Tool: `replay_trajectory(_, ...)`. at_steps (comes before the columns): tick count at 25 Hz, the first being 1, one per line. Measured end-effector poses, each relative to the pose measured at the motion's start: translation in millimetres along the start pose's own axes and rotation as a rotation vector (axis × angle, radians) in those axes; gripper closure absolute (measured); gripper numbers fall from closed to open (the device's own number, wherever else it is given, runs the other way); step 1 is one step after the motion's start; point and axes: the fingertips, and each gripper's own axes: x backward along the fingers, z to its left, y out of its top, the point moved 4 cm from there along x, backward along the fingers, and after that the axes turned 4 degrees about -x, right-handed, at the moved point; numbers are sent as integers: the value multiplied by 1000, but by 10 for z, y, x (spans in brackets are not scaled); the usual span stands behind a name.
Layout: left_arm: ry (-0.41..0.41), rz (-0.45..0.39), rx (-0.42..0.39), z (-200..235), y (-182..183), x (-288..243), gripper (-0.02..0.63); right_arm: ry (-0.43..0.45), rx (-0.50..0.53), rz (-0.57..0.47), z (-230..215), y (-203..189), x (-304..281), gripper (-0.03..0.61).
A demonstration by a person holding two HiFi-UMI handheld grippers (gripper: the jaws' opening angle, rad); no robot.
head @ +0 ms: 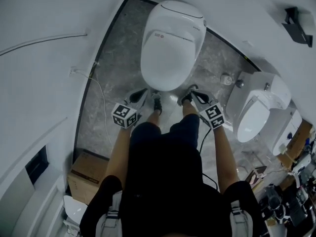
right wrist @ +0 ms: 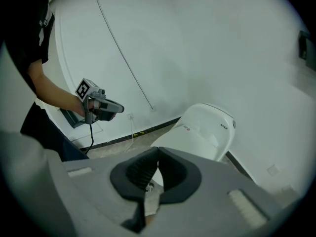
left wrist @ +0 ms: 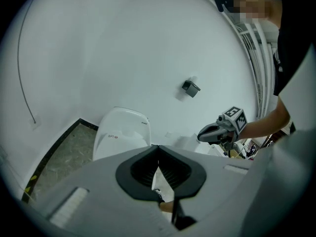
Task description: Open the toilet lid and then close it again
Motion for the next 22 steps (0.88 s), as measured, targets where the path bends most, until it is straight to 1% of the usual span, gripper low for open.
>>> replay_trajectory(6,14,64,17,269,-460,-285,603,-29,-58,2,-191,-326,-419,575)
replay_trajectory(12,48,101,76,669,-911,-500,603,-60,-104,36,-398,-785,-932,575)
replay_trajectory(17,74,107,154,956,-1305,-713,601,-57,-168,92,-556,-1274,-1294,575)
replay_trajectory(22,75,160,195,1178,-1724,-984,601,-42,-217,126,-686,-1640,-1662,575)
